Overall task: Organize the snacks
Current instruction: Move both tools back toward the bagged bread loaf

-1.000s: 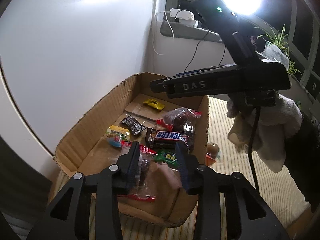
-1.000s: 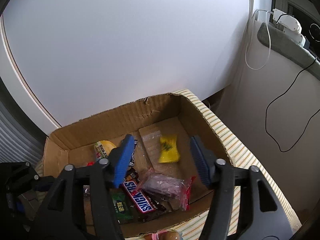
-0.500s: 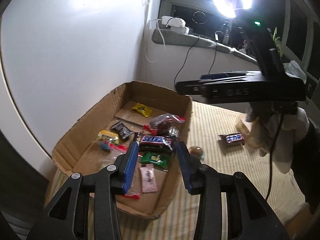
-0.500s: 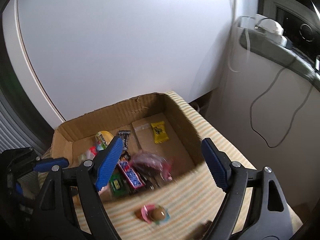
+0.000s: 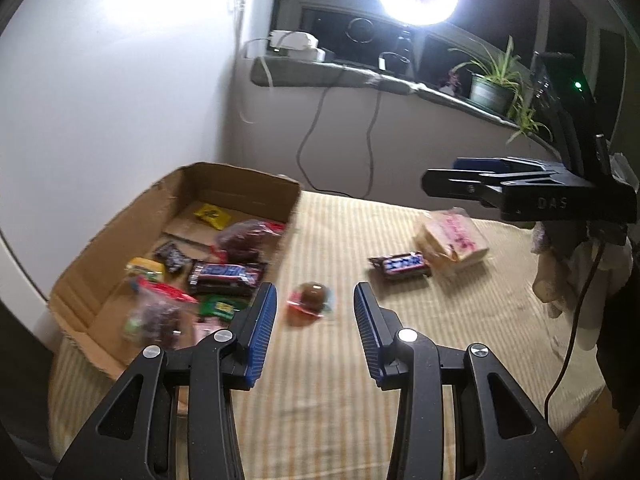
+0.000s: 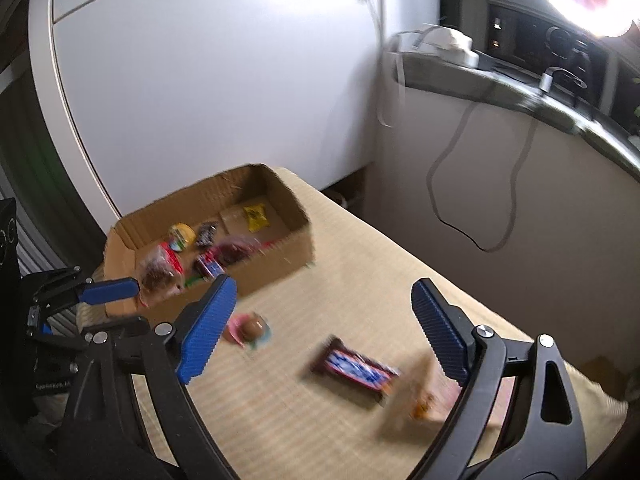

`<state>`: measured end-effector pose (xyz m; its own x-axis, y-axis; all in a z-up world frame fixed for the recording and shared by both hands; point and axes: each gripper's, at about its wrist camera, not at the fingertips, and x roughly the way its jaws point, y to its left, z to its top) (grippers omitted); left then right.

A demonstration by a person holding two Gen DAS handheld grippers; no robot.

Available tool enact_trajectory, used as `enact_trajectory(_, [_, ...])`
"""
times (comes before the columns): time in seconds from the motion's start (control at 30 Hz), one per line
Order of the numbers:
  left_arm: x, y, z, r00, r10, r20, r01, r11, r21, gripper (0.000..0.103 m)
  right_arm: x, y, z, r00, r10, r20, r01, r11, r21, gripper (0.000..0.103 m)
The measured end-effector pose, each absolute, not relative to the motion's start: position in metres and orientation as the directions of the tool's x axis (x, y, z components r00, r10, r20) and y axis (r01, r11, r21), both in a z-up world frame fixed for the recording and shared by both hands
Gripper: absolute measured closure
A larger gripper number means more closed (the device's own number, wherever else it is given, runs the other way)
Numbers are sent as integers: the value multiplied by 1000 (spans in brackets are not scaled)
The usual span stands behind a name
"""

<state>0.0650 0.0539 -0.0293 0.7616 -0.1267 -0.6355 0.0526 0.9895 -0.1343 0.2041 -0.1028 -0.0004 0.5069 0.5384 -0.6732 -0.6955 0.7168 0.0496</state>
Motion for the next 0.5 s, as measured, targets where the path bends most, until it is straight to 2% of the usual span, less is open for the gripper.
enact_trajectory(0.07, [66,46,-32,754,-141,-641,67,988,-139,64,202,-124,-1,527,522,-671,-670,741,51,7])
enact_trajectory(0.13, [70,38,-34,748,-153,-646,77,987,-145,51,201,-140,-2,539,512,-669,-649,758,58,3])
enact_trajectory(0.27, [76,22,-38,735,-188,-652,103,981,-166,46,205,-177,-10,562,475,-677,-592,803,72,2])
enact_trajectory(0.3, [79,16,-39,731,-196,-653,112,979,-169,42,207,-184,-12,562,468,-682,-581,810,78,2])
enact_trajectory(0.5, [93,-11,-45,705,-247,-664,168,969,-183,40,225,-221,-30,558,440,-704,-512,850,126,2])
